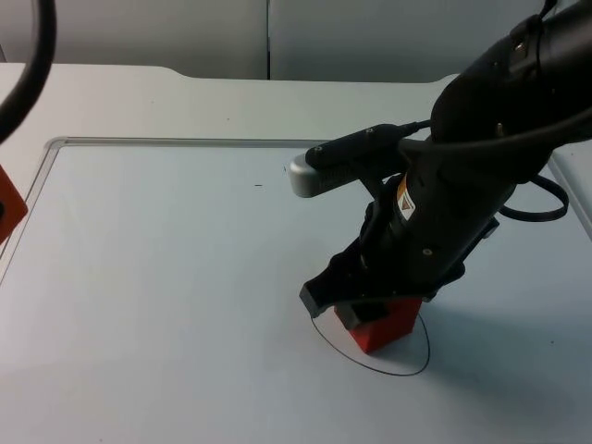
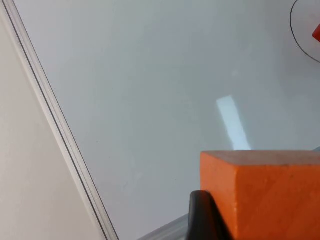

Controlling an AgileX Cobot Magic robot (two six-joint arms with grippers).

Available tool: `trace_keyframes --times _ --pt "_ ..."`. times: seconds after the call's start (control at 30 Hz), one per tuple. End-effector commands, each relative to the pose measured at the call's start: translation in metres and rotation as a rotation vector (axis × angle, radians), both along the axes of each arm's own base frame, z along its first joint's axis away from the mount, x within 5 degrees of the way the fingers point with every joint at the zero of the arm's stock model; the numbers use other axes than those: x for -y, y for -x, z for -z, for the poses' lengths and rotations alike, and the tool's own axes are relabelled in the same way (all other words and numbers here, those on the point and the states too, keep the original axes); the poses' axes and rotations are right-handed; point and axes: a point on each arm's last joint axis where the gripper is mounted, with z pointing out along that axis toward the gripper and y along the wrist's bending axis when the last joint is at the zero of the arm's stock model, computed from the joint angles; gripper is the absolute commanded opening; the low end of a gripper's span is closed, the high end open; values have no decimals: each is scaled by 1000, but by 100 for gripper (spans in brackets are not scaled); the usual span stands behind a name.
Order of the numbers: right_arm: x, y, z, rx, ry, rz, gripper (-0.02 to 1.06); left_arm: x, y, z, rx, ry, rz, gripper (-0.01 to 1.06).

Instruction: Pick up one cube with the left hand and another cube with the right hand. First place the cube in the right hand at the target position, then stack the cube in the left hand on top.

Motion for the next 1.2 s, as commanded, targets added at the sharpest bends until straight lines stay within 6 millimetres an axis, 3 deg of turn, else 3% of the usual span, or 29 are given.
trace_keyframes --times 0.0,0.07,0.13,0.2,0.23,0.4,0.53,0.8,0.87,0.97,1.0,1.17 --pt "1 3 4 -18 23 -2 3 1 1 -1 14 14 5 21" --pt "1 3 4 -19 22 0 7 1 1 -1 14 14 5 21" --pt "1 3 4 -23 17 7 18 1 1 -1 14 14 5 21" --pt "1 3 4 -29 10 17 38 1 1 -1 14 14 5 21" --pt "1 3 4 -29 10 17 38 1 1 -1 14 14 5 21" --pt "1 4 4 -31 12 17 84 1 1 -1 14 14 5 21" --pt "1 3 4 -28 9 17 93 1 1 -1 14 14 5 21" --pt "0 3 -16 13 -27 15 93 1 1 -1 14 14 5 21" --pt "0 2 -32 49 -58 13 93 1 1 -1 14 14 5 21" --pt "1 4 -77 139 -128 -2 93 1 1 -2 16 15 5 21" --pt "1 4 -77 139 -128 -2 93 1 1 -2 16 15 5 21" --pt "22 26 -180 374 -309 -33 93 2 0 -3 33 23 4 21"
